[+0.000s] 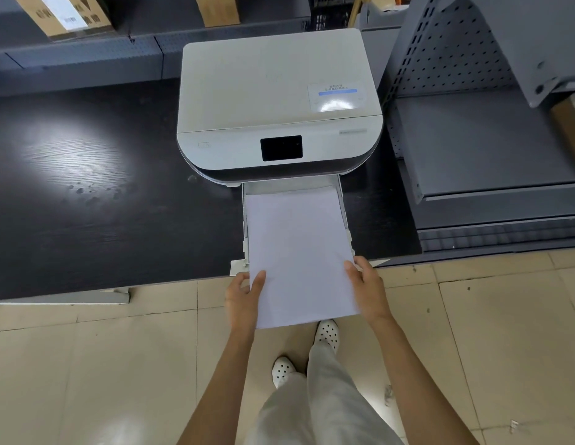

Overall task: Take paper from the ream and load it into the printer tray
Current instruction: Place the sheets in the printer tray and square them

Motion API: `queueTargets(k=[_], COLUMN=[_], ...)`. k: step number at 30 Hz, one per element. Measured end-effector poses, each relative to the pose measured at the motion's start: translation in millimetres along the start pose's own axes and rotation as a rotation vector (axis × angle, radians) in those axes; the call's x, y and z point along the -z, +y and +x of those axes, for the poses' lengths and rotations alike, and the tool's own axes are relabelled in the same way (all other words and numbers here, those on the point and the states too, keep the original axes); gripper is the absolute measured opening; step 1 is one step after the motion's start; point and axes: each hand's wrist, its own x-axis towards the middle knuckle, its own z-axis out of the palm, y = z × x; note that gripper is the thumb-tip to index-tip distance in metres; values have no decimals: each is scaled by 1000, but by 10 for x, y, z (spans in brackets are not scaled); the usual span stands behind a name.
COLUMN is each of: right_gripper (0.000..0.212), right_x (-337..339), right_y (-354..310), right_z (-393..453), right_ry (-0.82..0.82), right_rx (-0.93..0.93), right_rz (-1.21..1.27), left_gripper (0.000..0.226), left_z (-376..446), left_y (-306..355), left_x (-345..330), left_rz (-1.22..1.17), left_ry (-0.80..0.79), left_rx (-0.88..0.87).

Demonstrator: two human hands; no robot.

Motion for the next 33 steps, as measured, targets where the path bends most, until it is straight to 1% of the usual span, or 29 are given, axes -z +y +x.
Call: queueTargets(k=[4,7,9,11,14,18,22,25,29,33], right_gripper=[18,29,32,31,23,23,17,22,26,24], right_x=[-4,12,24,28,18,-8,-55,-74,-109,-135], right_y=[-94,-129,-148,-151,-111,-66,-110,-173,-212,-287], right_z=[108,180,208,208,164,103,127,156,220,314], right_ry=[25,7,-4,-5,-6,3,8,22,35,65], right_rx=[16,11,11,1,-16,-20,-25,-11,-7,-4], right_rz=[-11,-22,-32,-31,-30,-9,22,10,-4,-30], left_gripper=[22,19,19,20,17,19,19,20,23,25], left_z=[56,78,90,96,71,62,137,195,293,412], left_y=[102,141,150,156,139,114,193,239,304,379], left_x=[-30,-40,-50,-68,-75,-44,-31,-16,-21,-46], left_rz=[37,26,24,18,19,27,51,44,92,151], left_ry=[89,123,128,133,135,135,128,129,139,174], left_rx=[-34,-44,-47,-43,-29,-22,-35,-55,-86,-127])
